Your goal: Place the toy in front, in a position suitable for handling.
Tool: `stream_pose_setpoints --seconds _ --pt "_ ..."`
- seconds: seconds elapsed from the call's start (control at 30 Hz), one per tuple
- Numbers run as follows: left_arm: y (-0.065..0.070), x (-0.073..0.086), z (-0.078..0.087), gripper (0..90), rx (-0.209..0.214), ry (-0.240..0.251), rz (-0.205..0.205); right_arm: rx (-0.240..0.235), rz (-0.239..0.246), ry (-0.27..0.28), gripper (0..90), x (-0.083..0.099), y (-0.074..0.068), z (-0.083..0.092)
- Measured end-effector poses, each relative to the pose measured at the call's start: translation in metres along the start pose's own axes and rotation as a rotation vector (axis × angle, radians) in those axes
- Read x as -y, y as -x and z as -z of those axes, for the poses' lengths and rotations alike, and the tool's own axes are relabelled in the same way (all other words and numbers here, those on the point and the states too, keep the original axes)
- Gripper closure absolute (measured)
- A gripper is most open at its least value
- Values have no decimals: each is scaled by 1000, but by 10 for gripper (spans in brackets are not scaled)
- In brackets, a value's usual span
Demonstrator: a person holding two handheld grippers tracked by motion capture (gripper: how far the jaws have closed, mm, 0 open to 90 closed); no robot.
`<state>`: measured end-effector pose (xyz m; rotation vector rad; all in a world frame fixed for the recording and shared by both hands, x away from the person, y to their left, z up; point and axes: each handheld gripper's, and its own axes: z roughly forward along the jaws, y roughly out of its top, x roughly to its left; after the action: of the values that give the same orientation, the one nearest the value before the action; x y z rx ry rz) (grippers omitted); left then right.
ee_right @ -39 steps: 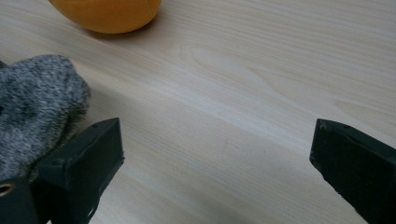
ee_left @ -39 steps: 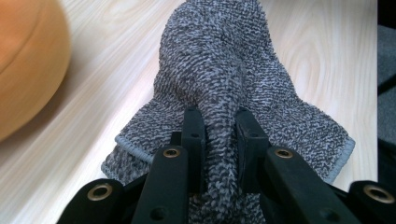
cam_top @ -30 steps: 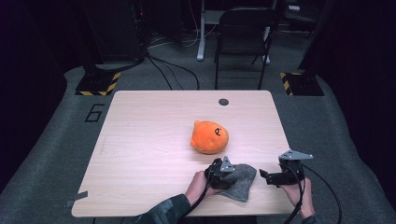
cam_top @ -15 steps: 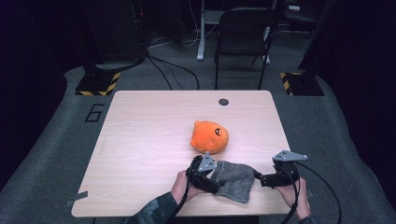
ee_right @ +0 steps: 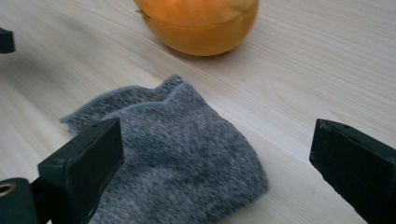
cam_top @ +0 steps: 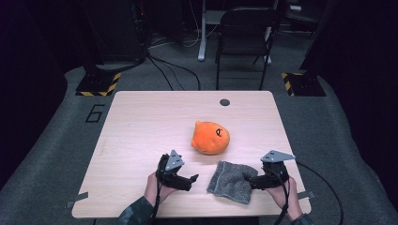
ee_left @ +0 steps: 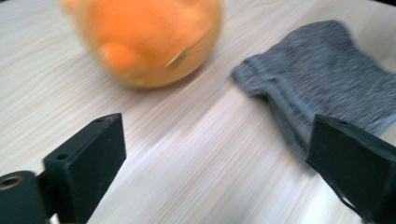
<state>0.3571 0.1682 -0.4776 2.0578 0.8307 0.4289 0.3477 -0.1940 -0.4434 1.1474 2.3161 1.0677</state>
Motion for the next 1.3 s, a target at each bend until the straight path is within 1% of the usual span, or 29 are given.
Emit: stream_pose_setpoints --seconds 0.1,0.17,0.23,0.3,0.33,0.37,0.4,0.43,0.47,0.5,0.57,0.6,0.63,0.67,0.73,0.77,0.8,0.83,0.87,0.93,0.97,1.0,1.03,1.07,1.13,1.17,1.2,1.27,1.3 --pt "-12 14 8 10 -25 -5 44 -26 7 -8 8 -10 -14 -8" --pt "-19 21 14 2 -36 -4 72 -32 45 -29 0 -16 -25 -16" --pt "-25 24 17 2 -60 3 73 -32 73 -46 0 -19 -35 -25" --pt "-31 26 17 1 -63 5 85 -20 97 -85 0 -20 -44 -34" --pt "-33 27 15 1 -70 7 97 -22 106 -91 0 -19 -45 -39" --pt "-35 28 13 1 -68 -7 98 -30 119 -107 0 -19 -47 -46" --pt "-37 28 12 1 -66 -18 96 -30 128 -127 0 -19 -48 -51" --pt "-38 29 9 1 -69 -24 101 -19 134 -133 0 -18 -49 -54" --pt "-40 30 6 1 -69 -38 98 -15 147 -156 4 -17 -49 -58" --pt "-40 30 5 2 -68 -42 100 -25 153 -172 14 -13 -47 -62" --pt "-41 31 3 3 -64 -54 92 -25 153 -198 31 -6 -45 -67" --pt "-41 31 3 10 -61 -57 85 -17 152 -212 56 -2 -44 -70" --pt "-42 31 2 15 -60 -55 84 -21 149 -220 88 2 -44 -71" --pt "-43 31 2 14 -60 -52 90 -19 163 -239 114 5 -43 -73" --pt "-44 31 1 19 -59 -54 95 -12 165 -266 213 11 -43 -77" --pt "-45 31 1 22 -61 -52 97 -28 159 -278 250 13 -42 -78" --pt "-46 31 1 26 -56 -53 103 -45 143 -269 293 14 -41 -78" --pt "-46 32 0 30 -63 -47 102 -50 142 -265 364 14 -41 -77" --pt "-48 32 0 34 -54 -56 101 -53 143 -258 437 14 -41 -76" --pt "-48 32 -1 43 -43 -55 109 -70 155 -245 587 15 -44 -74" --pt "-48 32 -1 45 -43 -53 101 -86 160 -241 635 15 -45 -74" --pt "-47 32 -1 47 -43 -57 98 -83 167 -237 677 15 -46 -73" --pt "-46 31 -2 52 -43 -56 93 -79 165 -233 696 16 -47 -73" --pt "-46 31 -2 54 -46 -58 86 -77 178 -229 711 16 -48 -72" --pt "-45 31 -2 57 -57 -54 78 -72 185 -223 729 16 -50 -71" --pt "-46 31 -2 58 -58 -54 78 -69 188 -222 733 16 -51 -69" --pt "-47 31 -2 59 -51 -53 89 -65 193 -219 734 16 -50 -68" --pt "-48 32 -3 57 -44 -57 87 -66 167 -199 736 14 -47 -63" --pt "-49 32 -3 55 -42 -67 85 -56 169 -198 736 14 -46 -61"
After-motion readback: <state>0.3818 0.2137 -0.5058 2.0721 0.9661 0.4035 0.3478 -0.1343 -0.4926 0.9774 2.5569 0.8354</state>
